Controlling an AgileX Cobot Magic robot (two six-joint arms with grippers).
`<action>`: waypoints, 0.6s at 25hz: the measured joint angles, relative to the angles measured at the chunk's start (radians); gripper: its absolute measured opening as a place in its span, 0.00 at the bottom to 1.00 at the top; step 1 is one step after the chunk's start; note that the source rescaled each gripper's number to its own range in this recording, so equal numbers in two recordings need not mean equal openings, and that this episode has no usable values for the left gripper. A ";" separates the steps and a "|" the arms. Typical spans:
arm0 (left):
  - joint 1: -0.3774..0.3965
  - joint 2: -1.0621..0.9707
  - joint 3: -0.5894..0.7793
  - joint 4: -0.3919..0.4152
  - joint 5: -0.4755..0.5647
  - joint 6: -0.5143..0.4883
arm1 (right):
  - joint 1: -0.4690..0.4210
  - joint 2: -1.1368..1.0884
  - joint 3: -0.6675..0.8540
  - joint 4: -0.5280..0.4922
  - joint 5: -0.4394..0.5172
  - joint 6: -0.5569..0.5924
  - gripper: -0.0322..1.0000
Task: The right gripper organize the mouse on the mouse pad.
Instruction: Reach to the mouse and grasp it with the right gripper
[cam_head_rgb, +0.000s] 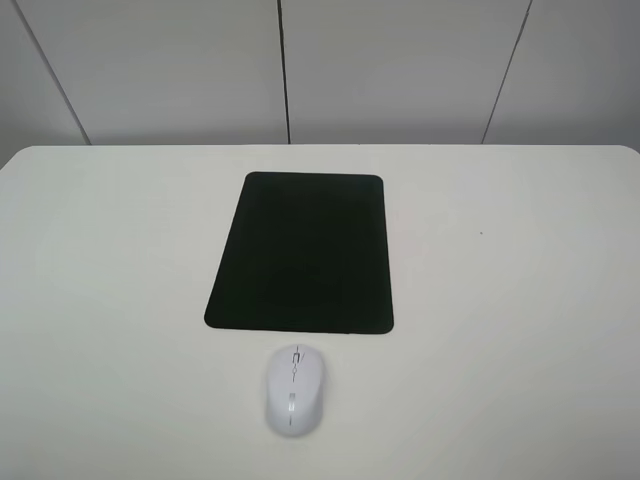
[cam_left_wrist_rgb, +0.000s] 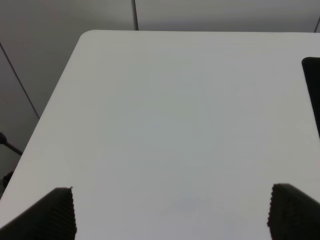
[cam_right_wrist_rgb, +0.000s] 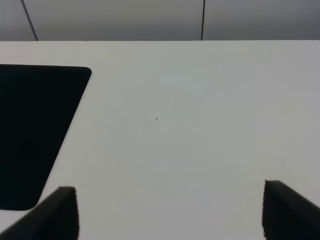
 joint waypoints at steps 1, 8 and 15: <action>0.000 0.000 0.000 0.000 0.000 0.000 | 0.000 0.000 0.000 0.000 0.000 0.000 0.91; 0.000 0.000 0.000 0.000 0.000 0.000 | 0.000 0.020 0.000 0.003 0.002 0.004 0.92; 0.000 0.000 0.000 0.000 0.000 0.000 | -0.018 0.436 -0.080 0.057 0.041 0.059 0.99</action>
